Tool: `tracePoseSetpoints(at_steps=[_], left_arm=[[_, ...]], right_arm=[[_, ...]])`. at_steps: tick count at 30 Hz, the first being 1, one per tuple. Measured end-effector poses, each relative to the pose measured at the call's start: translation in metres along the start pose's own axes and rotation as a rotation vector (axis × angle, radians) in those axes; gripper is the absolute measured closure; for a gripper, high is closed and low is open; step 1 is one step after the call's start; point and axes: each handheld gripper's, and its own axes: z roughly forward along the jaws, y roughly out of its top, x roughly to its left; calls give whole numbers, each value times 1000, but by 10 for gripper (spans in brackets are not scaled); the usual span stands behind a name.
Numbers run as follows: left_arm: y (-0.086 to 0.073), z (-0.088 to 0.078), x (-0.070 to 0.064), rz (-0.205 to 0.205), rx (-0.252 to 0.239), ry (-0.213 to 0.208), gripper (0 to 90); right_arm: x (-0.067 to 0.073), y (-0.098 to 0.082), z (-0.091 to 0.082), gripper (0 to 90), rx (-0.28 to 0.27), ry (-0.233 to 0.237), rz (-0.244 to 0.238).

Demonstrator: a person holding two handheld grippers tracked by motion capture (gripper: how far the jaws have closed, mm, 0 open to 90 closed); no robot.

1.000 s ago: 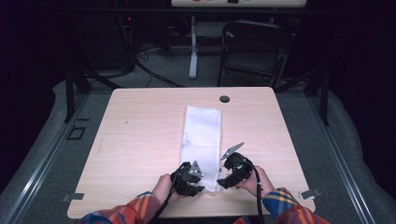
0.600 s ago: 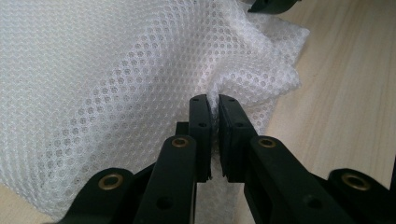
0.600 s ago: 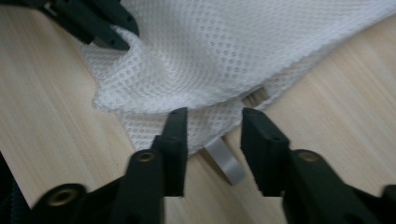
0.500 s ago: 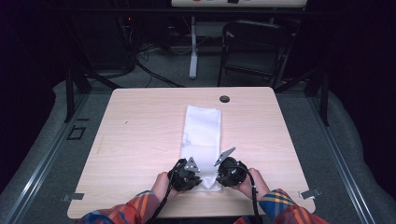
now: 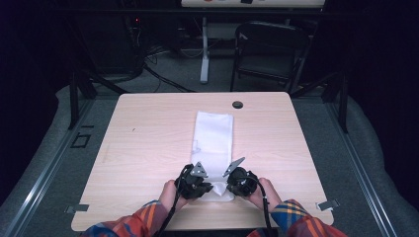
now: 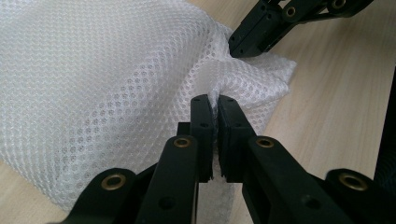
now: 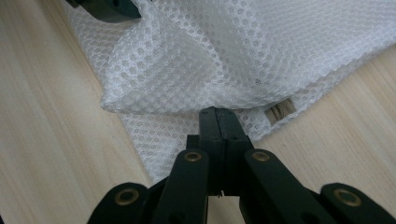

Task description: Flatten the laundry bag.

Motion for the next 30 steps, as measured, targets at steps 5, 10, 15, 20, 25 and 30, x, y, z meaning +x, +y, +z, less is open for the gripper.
tracePoseSetpoints(at_steps=[5, 10, 15, 20, 25, 30], left_arm=[[1, -8, 5, -3, -12, 30, 861], [-1, -14, 9, -14, -17, 49, 862], [-3, -20, 13, -25, -26, 50, 864], [-6, -27, 18, -30, -34, 51, 862], [-9, -31, 22, -47, -23, 54, 861], [-12, -35, 26, -60, -24, 73, 859]], right_arm=[[1, 0, -1, 900, 16, -9, -4], [-1, 0, 0, 900, 7, 6, 0], [-3, -1, -1, 900, 6, 17, 5], [-5, -1, -1, 900, 14, 19, 4], [-5, -1, -1, 900, 10, 22, 15], [-6, -2, -1, 900, 10, 20, 19]])
